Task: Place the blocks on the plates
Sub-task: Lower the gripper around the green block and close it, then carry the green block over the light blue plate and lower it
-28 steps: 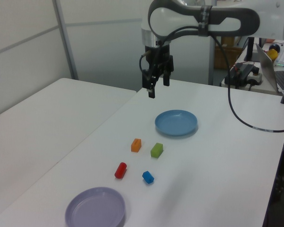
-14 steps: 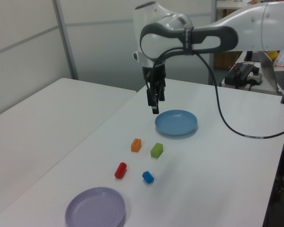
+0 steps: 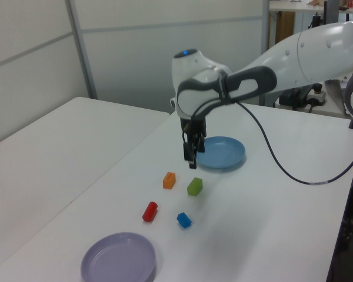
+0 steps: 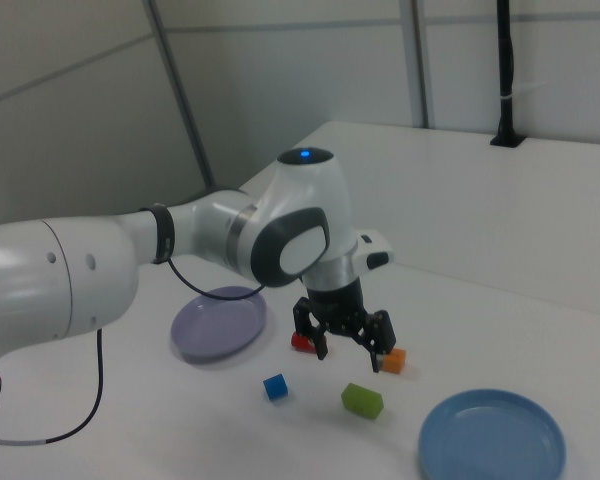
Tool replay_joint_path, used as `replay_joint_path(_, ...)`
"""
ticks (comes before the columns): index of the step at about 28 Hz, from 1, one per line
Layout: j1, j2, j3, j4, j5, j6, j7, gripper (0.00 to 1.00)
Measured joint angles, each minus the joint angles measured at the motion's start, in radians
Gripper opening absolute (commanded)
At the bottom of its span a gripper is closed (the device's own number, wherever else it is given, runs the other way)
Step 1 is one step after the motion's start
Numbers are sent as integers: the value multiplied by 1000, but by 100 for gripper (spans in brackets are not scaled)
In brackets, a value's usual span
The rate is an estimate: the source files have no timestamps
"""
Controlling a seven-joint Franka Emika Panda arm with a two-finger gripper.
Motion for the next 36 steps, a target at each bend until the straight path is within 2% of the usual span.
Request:
replay_joint_path(5, 4, 15, 1, -64, 0, 89, 27, 100)
replay_joint_path(17, 7, 126, 3, -75, 0, 233, 47, 100)
replay_joint_path(18, 7, 130, 3, -75, 0, 237, 47, 97)
replay_joint_path(20, 8, 136, 4, -74, 0, 242, 47, 77)
replay_joint_path(21, 8, 137, 5, -74, 0, 243, 48, 54)
replay_joint_path(22, 10, 137, 5, -74, 0, 243, 47, 43)
replay_joint_path(24, 12, 137, 5, -73, 0, 243, 48, 27)
replay_joint_path(25, 14, 137, 5, -73, 0, 243, 48, 22)
replay_joint_path(28, 16, 136, 5, -72, 0, 243, 48, 16)
replay_joint_path(36, 15, 130, 3, -65, 0, 243, 49, 11)
